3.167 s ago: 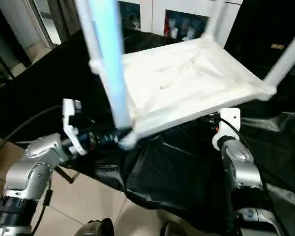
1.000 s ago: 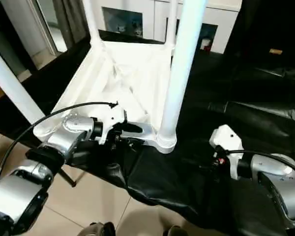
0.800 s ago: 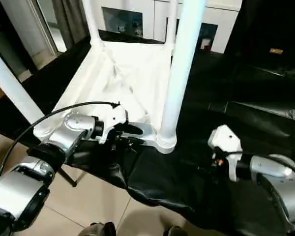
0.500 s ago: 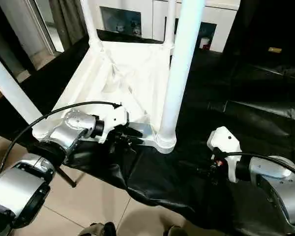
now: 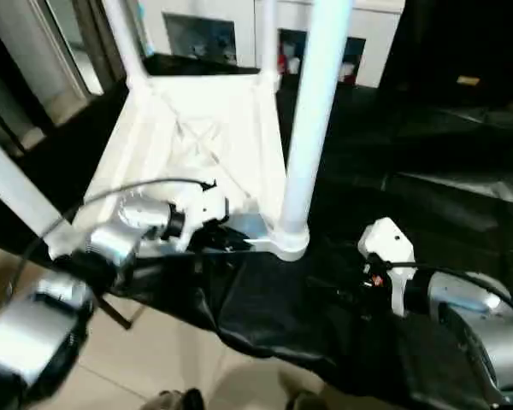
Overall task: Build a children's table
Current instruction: Rotate table base, then rotate leg to tighten
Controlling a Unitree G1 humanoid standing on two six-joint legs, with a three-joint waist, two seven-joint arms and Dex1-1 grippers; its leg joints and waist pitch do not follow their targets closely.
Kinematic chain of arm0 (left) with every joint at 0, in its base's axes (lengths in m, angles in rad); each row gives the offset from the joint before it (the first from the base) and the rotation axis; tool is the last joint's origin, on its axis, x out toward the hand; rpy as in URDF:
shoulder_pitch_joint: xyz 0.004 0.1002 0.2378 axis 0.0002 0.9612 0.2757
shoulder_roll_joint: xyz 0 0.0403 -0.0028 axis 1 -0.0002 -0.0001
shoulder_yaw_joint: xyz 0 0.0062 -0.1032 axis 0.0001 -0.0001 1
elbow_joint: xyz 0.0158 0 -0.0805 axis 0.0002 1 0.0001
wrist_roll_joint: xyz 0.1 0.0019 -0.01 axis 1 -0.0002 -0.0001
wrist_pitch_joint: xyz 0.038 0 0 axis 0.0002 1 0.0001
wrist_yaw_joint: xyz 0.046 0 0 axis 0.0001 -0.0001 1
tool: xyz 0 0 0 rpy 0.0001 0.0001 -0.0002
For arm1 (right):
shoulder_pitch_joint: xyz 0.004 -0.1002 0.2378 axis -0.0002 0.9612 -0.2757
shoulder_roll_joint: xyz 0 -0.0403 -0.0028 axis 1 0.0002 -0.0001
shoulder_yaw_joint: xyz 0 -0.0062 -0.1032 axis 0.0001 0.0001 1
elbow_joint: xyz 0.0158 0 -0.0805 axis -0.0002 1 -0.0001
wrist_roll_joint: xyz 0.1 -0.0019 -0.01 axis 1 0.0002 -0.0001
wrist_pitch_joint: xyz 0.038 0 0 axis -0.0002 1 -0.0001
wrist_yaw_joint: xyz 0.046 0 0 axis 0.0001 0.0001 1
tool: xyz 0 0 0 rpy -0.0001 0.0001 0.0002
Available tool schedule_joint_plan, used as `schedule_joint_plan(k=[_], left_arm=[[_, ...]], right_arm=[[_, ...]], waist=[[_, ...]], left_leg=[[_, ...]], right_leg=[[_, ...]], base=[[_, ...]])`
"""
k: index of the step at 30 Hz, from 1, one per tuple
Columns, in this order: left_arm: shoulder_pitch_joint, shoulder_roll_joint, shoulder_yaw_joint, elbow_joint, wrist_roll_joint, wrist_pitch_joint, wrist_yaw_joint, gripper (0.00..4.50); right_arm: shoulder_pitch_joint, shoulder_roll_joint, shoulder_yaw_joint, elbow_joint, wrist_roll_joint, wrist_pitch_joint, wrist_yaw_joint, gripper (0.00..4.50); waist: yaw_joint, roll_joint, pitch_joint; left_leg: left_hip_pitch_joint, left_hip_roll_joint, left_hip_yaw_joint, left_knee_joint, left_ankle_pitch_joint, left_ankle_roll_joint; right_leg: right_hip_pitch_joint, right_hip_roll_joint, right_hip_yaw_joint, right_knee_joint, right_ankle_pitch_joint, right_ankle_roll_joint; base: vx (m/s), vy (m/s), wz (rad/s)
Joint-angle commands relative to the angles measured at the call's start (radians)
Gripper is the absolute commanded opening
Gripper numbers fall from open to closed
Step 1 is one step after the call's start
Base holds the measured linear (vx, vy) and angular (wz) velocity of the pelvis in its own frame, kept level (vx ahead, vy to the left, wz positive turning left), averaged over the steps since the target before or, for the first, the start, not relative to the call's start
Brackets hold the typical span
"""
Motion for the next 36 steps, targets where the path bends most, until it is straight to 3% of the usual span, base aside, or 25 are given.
schedule_joint_plan(k=[1,5,7,13,16,20,22,25,30,32,34,36], left_arm=[[0.093,-0.026,0.036,-0.100,-0.072,0.034,0.068,0.00],[0.142,-0.019,0.021,-0.161,-0.056,0.026,0.087,0.00],[0.208,-0.002,0.010,-0.287,-0.035,0.070,0.092,0.00],[0.268,0.021,-0.002,-0.408,-0.028,0.120,0.086,0.00],[0.276,0.031,-0.009,-0.424,-0.031,0.126,0.080,0.00],[0.287,0.039,-0.013,-0.454,-0.033,0.144,0.068,0.00],[0.292,0.043,-0.016,-0.472,-0.031,0.155,0.062,0.00],[0.291,0.050,-0.025,-0.472,-0.028,0.153,0.044,0.00],[0.289,0.052,-0.030,-0.467,-0.025,0.152,0.041,0.00],[0.286,0.054,-0.028,-0.463,-0.022,0.154,0.043,0.00],[0.286,0.055,-0.027,-0.464,-0.022,0.157,0.043,0.00],[0.285,0.058,-0.027,-0.464,-0.022,0.158,0.046,0.00]], right_arm=[[0.017,0.031,-0.017,-0.026,-0.007,0.003,-0.056,4.46],[0.024,0.058,-0.021,-0.036,-0.013,-0.012,-0.086,4.46],[0.024,0.075,-0.009,-0.045,-0.017,-0.022,-0.105,4.46],[0.014,0.076,0.014,-0.043,-0.020,-0.038,-0.082,4.46],[0.011,0.070,0.017,-0.032,-0.010,-0.034,-0.063,4.46],[-0.009,0.071,0.037,-0.001,-0.048,-0.064,-0.077,4.46],[-0.027,0.082,0.041,0.015,-0.059,-0.074,-0.091,4.46],[-0.079,0.119,0.043,0.050,-0.071,-0.094,-0.122,4.46],[-0.111,0.134,0.058,0.082,-0.076,-0.109,-0.110,4.46],[-0.125,0.133,0.082,0.107,-0.082,-0.126,-0.085,4.21],[-0.127,0.133,0.087,0.112,-0.083,-0.130,-0.077,4.21],[-0.131,0.134,0.094,0.119,-0.090,-0.138,-0.069,3.95]], waist=[[0.002,-0.038,-0.064],[0.001,-0.037,-0.067],[-0.001,-0.039,-0.069],[-0.001,-0.031,-0.077],[-0.001,-0.033,-0.080],[-0.001,-0.035,-0.085],[-0.003,-0.031,-0.083],[-0.004,-0.040,-0.086],[0.001,-0.039,-0.092],[-0.001,-0.048,-0.094],[0.000,-0.045,-0.093],[0.002,-0.048,-0.094]], left_leg=[[0.031,0.022,-0.022,-0.070,-0.282,0.101],[0.029,0.019,-0.020,-0.066,-0.261,0.112],[0.024,0.018,-0.023,-0.069,-0.245,0.118],[0.032,0.018,-0.017,-0.060,-0.200,0.136],[0.030,0.017,-0.017,-0.058,-0.185,0.143],[0.031,0.018,-0.016,-0.056,-0.172,0.146],[0.033,0.018,-0.015,-0.056,-0.177,0.142],[0.035,0.017,-0.013,-0.055,-0.187,0.134],[0.037,0.018,-0.015,-0.052,-0.162,0.136],[0.034,0.016,-0.014,-0.050,-0.151,0.141],[0.035,0.017,-0.013,-0.049,-0.155,0.142],[0.035,0.017,-0.014,-0.048,-0.153,0.142]], right_leg=[[0.036,-0.019,0.004,-0.074,-0.278,-0.211],[0.034,-0.015,0.003,-0.075,-0.276,-0.191],[0.041,-0.016,0.001,-0.070,-0.269,-0.178],[0.041,-0.010,0.003,-0.064,-0.179,-0.204],[0.045,-0.010,0.002,-0.060,-0.157,-0.211],[0.045,-0.010,0.002,-0.058,-0.156,-0.216],[0.042,-0.009,0.002,-0.059,-0.168,-0.216],[0.041,-0.008,0.004,-0.060,-0.194,-0.211],[0.044,-0.008,0.005,-0.051,-0.138,-0.221],[0.048,-0.006,0.004,-0.048,-0.111,-0.228],[0.046,-0.007,0.005,-0.048,-0.116,-0.230],[0.048,-0.007,0.006,-0.046,-0.115,-0.230]], base=[[0.000,0.000,0.00],[0.000,0.000,0.00],[0.000,0.000,0.00],[0.000,0.000,0.00],[0.000,0.000,0.00],[0.000,0.000,0.00],[0.000,0.000,0.00],[0.000,0.000,0.00],[0.000,0.000,0.00],[0.000,0.000,0.00],[0.000,0.000,0.00],[0.000,0.000,0.00]])
